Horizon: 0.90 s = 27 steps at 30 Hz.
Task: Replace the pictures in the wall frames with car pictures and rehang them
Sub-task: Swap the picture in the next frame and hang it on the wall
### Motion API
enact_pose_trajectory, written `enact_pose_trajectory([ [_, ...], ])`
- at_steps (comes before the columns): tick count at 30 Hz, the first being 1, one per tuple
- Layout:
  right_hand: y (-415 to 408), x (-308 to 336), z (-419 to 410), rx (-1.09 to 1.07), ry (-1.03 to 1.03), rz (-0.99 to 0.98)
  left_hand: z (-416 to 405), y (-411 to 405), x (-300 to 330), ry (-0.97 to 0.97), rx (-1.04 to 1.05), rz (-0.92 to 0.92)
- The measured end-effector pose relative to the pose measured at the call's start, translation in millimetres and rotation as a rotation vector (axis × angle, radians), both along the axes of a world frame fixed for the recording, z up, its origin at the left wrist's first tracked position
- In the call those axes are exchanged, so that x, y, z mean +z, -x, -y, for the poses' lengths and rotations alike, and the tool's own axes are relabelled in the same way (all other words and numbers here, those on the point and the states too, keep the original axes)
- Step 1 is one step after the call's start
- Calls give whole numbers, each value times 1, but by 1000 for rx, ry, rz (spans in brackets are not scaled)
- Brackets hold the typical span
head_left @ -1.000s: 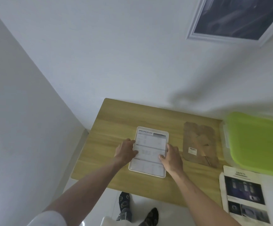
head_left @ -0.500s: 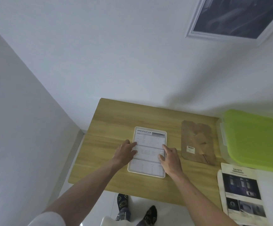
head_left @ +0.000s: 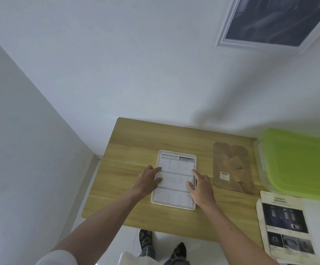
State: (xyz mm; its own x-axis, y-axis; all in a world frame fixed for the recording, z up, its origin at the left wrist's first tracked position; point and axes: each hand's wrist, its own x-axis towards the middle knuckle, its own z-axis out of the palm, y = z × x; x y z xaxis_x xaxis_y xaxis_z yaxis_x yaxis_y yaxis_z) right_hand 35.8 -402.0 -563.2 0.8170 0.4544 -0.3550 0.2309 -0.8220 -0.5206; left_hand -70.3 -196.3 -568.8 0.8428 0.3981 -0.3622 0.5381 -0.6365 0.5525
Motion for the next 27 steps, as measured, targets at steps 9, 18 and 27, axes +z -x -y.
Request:
enact_pose_trajectory([
  [9,-15,13,47,-212,-31,107,28,-28,20,-180,-5,203],
  [18,-92,22,117,-334,148,74,143,-129,39,134,-26,95],
  [27,-118,14,133,-374,142,-36,187,-182,42,386,359,-93],
])
